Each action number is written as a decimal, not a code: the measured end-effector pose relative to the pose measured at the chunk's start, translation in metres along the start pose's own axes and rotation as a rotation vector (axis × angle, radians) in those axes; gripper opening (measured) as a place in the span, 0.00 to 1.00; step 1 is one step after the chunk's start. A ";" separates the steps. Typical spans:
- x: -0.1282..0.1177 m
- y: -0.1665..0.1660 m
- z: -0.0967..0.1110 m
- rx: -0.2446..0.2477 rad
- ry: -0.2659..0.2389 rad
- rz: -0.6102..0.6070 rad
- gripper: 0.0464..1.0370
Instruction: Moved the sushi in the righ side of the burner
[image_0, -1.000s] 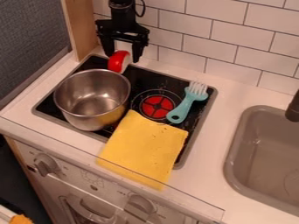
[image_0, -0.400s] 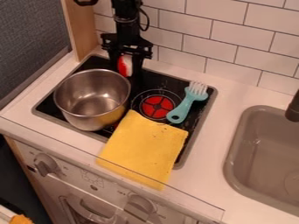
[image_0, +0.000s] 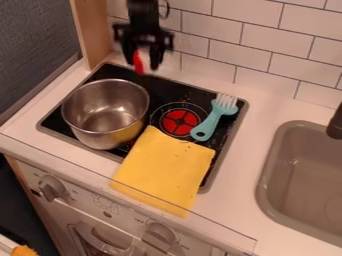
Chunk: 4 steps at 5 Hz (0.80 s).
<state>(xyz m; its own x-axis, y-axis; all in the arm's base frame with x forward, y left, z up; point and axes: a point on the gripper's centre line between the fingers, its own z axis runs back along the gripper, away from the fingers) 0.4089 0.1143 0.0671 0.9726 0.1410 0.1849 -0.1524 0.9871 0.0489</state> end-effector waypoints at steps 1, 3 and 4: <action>-0.021 0.025 0.021 0.058 -0.038 0.022 0.60; -0.057 0.087 0.014 0.120 -0.009 0.002 0.60; -0.070 0.105 -0.004 0.051 0.022 0.010 0.60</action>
<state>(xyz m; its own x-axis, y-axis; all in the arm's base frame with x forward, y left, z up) 0.3252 0.2088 0.0550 0.9744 0.1531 0.1645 -0.1705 0.9805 0.0973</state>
